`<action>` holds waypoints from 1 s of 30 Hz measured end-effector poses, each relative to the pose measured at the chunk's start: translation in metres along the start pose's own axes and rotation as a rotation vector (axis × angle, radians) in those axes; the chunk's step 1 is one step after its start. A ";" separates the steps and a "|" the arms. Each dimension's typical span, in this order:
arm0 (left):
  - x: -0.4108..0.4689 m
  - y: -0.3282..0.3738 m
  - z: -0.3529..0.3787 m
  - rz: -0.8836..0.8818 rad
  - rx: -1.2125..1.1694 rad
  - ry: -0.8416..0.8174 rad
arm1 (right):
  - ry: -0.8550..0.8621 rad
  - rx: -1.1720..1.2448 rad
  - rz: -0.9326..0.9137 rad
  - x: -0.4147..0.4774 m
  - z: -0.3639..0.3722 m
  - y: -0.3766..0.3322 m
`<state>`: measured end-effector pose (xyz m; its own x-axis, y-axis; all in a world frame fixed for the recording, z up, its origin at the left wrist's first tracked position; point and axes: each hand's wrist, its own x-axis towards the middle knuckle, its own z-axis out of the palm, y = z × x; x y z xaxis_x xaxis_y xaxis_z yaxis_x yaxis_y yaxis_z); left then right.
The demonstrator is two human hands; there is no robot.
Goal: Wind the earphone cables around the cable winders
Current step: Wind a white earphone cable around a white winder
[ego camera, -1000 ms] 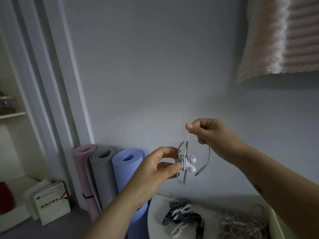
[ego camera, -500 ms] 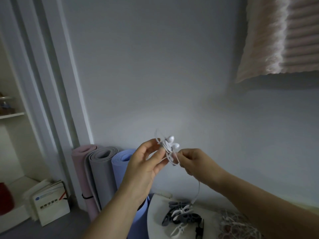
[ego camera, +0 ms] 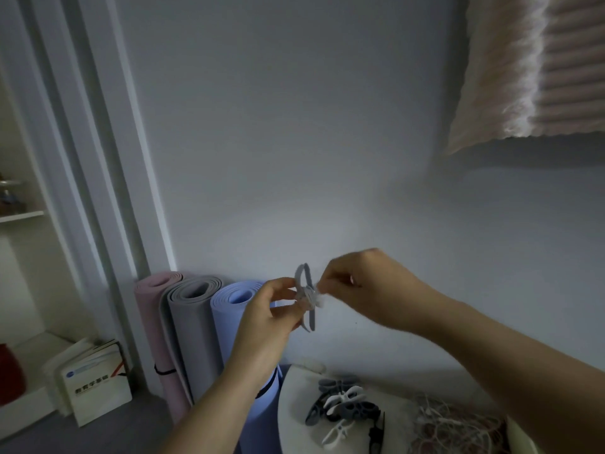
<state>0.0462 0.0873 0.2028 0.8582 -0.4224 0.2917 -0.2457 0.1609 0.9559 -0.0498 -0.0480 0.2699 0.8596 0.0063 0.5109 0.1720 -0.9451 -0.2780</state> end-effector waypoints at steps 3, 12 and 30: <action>-0.007 0.003 -0.001 0.057 0.074 -0.127 | 0.055 0.025 0.015 0.007 -0.016 0.004; -0.012 0.014 0.001 0.147 0.073 -0.369 | 0.064 0.508 0.253 0.005 -0.012 0.020; -0.002 0.009 -0.006 -0.091 -0.406 -0.006 | -0.125 0.378 0.278 -0.019 0.045 0.011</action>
<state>0.0452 0.0942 0.2103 0.8653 -0.4563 0.2076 0.0300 0.4604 0.8872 -0.0424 -0.0441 0.2202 0.9450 -0.1690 0.2800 0.0701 -0.7315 -0.6782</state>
